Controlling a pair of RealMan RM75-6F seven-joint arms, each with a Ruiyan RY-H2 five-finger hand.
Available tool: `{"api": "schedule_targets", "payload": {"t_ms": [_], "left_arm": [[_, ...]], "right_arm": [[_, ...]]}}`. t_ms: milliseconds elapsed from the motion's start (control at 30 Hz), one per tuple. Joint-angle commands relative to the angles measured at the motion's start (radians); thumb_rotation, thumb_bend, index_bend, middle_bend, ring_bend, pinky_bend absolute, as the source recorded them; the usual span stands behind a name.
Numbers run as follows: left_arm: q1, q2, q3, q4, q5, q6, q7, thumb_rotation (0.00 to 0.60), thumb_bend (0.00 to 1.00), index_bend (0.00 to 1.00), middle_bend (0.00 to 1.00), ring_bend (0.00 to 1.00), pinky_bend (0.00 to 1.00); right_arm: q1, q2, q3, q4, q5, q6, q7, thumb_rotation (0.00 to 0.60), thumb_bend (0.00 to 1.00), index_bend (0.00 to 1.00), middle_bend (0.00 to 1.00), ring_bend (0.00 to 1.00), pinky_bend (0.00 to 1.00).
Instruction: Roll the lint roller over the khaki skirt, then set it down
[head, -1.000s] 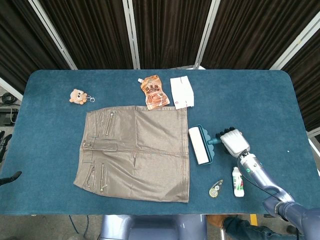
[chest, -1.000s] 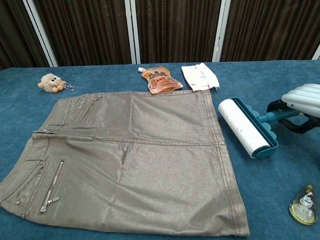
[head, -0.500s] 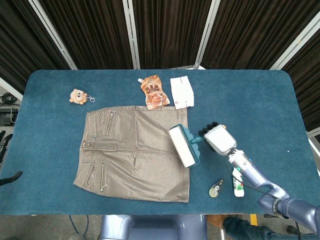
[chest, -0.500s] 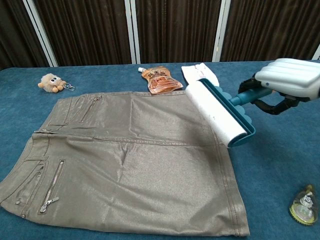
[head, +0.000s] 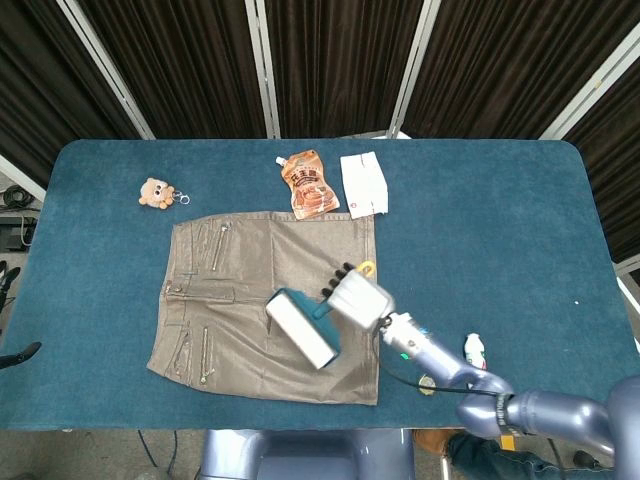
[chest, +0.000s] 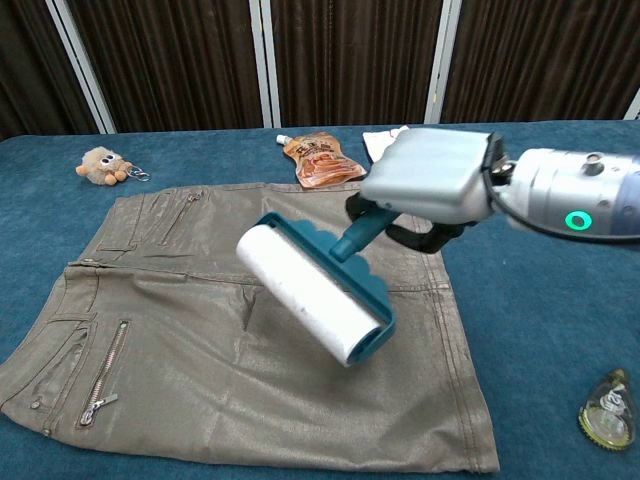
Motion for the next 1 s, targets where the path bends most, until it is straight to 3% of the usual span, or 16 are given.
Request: {"api": "schedule_targets", "payload": {"t_ms": [33,200,400,567,1000], "left_arm": [[0.000,0.004,0.000,0.004,0.001,-0.001,-0.010,0.600,0.04,0.00,0.00,0.00,0.00],[-0.001,0.005,0.005,0.004,0.007,-0.005,-0.015,0.600,0.04,0.00,0.00,0.00,0.00],[-0.002,0.008,0.004,0.006,0.004,-0.008,-0.024,0.600,0.04,0.00,0.00,0.00,0.00],[-0.003,0.011,0.002,0.003,0.002,-0.008,-0.029,0.600,0.04,0.00,0.00,0.00,0.00],[-0.007,0.007,0.008,-0.012,0.020,-0.004,-0.009,0.600,0.04,0.00,0.00,0.00,0.00]], "right_arm": [[0.045,-0.097,0.000,-0.024,0.107,-0.032,-0.130,0.600,0.86,0.48,0.50,0.37,0.37],[0.056,-0.161,-0.035,-0.003,0.161,0.003,-0.233,0.600,0.87,0.48,0.50,0.37,0.38],[0.048,-0.168,-0.065,0.046,0.160,0.064,-0.290,0.600,0.89,0.49,0.50,0.39,0.39],[0.026,-0.129,-0.090,0.107,0.130,0.129,-0.324,0.600,0.91,0.49,0.50,0.39,0.40],[-0.009,-0.040,-0.121,0.236,0.126,0.145,-0.294,0.600,0.91,0.49,0.50,0.39,0.40]]}}
